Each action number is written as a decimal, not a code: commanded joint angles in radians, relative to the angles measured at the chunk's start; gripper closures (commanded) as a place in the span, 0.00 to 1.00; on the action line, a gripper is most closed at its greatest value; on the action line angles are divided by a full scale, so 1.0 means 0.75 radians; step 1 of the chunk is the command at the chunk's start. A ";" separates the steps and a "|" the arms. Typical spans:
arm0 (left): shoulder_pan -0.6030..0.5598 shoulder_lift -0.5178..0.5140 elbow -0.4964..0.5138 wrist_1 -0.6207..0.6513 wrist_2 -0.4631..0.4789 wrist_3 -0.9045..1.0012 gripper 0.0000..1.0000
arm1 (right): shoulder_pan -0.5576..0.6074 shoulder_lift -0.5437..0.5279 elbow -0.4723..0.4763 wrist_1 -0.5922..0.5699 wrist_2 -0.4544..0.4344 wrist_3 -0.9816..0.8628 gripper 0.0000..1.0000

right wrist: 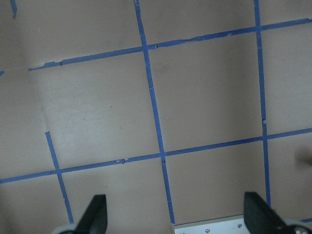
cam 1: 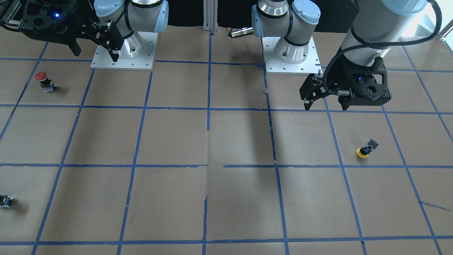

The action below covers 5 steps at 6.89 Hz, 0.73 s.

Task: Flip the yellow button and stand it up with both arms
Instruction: 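Move the left gripper toward the yellow button lying on the table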

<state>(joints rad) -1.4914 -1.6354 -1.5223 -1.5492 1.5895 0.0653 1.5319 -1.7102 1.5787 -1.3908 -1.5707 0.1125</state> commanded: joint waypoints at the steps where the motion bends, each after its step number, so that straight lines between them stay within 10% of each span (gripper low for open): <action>1: 0.023 -0.008 -0.003 0.000 0.004 0.003 0.00 | 0.005 -0.027 0.004 0.001 0.051 -0.005 0.00; 5: 0.204 -0.079 -0.103 0.020 0.008 0.245 0.00 | -0.001 -0.037 0.116 -0.025 0.033 -0.009 0.00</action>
<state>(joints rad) -1.4181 -1.6802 -1.5631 -1.5383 1.5996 0.1773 1.5306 -1.7360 1.6543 -1.4079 -1.5442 0.1046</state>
